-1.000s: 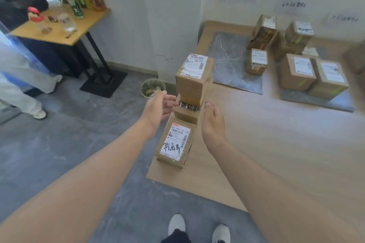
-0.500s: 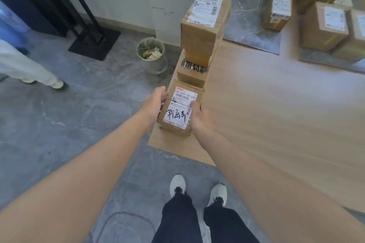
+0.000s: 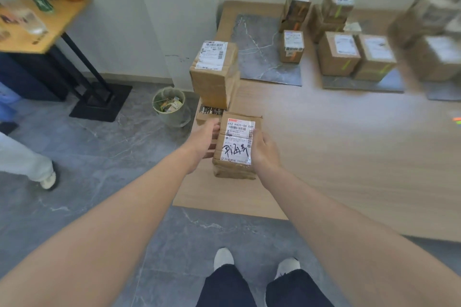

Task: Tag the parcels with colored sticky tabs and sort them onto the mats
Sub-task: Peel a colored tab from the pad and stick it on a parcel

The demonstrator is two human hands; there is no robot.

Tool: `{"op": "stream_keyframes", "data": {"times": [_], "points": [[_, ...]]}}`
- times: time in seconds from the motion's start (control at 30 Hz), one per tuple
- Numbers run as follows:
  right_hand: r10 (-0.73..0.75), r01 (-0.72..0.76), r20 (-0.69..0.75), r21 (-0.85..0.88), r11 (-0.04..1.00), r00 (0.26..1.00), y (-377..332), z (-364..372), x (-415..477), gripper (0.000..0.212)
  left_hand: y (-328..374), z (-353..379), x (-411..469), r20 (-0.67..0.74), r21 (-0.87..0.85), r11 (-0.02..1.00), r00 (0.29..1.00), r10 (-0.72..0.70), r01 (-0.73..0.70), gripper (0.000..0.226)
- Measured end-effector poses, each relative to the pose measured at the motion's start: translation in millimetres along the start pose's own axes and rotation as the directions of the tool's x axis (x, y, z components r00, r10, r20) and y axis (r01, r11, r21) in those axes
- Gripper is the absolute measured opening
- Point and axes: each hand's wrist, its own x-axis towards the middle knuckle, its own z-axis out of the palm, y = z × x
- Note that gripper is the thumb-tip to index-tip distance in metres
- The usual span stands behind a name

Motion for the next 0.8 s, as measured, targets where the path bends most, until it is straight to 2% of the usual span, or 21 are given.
{"op": "stream_keyframes", "data": {"times": [0.13, 0.33, 0.5, 0.6, 0.8], "points": [[-0.027, 0.032, -0.08, 0.055, 0.998, 0.996, -19.5, -55.5, -1.9, 0.054, 32.7, 40.4, -7.6, 0.024, 0.0, 0.998, 0.998, 0.06, -0.06, 0.042], [-0.071, 0.097, -0.164, 0.156, 0.983, 0.984, -29.7, -156.3, 12.5, 0.045, 66.4, 131.6, -18.3, 0.079, -0.004, 0.99, 0.986, 0.143, -0.143, 0.038], [-0.094, 0.119, -0.129, 0.202, 0.972, 0.987, -19.5, -246.2, 38.7, 0.039, 81.0, 222.4, -27.5, 0.077, -0.039, 0.987, 0.984, 0.158, -0.156, 0.029], [-0.109, 0.122, -0.08, 0.186, 0.975, 0.991, -10.7, -296.6, 59.2, 0.039, 87.5, 275.2, -28.1, 0.048, -0.077, 0.986, 0.987, 0.153, -0.149, 0.03], [-0.096, 0.104, -0.098, 0.085, 0.991, 0.991, 15.6, -362.6, 115.0, 0.044, 97.1, 356.3, -15.3, 0.074, -0.093, 0.988, 0.989, 0.129, -0.122, 0.026]]}}
